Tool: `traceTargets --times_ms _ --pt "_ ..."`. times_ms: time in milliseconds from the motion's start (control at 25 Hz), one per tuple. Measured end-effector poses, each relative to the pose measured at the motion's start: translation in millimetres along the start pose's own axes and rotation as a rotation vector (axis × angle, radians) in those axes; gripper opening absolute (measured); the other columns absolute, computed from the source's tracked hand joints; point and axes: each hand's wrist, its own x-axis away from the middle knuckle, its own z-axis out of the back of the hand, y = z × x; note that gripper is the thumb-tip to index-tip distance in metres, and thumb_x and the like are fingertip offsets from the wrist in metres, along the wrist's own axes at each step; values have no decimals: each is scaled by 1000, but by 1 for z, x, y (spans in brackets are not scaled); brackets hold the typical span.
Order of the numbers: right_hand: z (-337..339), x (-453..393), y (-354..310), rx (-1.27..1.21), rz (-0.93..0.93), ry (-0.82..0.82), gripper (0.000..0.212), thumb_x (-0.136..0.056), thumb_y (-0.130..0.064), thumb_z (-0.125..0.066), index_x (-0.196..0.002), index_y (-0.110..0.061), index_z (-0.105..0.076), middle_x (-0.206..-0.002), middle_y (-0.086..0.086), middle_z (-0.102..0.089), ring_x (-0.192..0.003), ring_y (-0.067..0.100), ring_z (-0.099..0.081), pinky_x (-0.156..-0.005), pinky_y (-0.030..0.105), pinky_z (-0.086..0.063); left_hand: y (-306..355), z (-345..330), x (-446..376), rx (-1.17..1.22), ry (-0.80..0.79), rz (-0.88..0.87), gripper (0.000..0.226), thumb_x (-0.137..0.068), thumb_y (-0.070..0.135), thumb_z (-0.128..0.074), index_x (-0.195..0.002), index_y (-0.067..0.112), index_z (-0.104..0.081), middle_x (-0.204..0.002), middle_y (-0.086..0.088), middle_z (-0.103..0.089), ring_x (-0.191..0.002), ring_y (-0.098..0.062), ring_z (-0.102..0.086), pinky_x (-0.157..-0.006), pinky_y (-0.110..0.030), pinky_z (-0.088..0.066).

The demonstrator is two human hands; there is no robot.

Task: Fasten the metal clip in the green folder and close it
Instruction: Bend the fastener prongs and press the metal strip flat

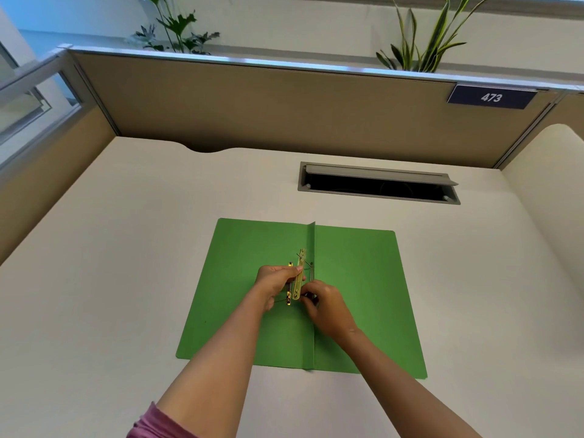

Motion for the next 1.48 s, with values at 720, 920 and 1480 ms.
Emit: traceTargets --times_ms 720,920,1480 --pt "-11 6 -2 -140 -93 118 12 -86 -3 -61 -83 -14 -59 -79 0 -59 -72 7 -52 -66 17 -43 -2 -3 4 9 28 10 8 -82 14 -77 -80 8 -73 -71 -1 -78 -64 -9 -74 -67 -20 -43" --pt "-12 10 0 -165 -122 144 11 -84 -4 -65 -86 -14 -63 -82 0 -64 -76 11 -57 -70 20 -48 -4 -4 4 -2 38 -21 6 -84 11 -75 -81 6 -73 -73 -5 -77 -60 -8 -74 -53 -15 -51" --pt "-12 11 0 -209 -155 165 13 -84 -4 -65 -81 -16 -62 -78 -4 -63 -75 3 -55 -67 8 -39 -4 -5 5 21 51 -17 8 -86 11 -74 -85 3 -73 -78 -7 -76 -59 -9 -71 -50 -15 -53"
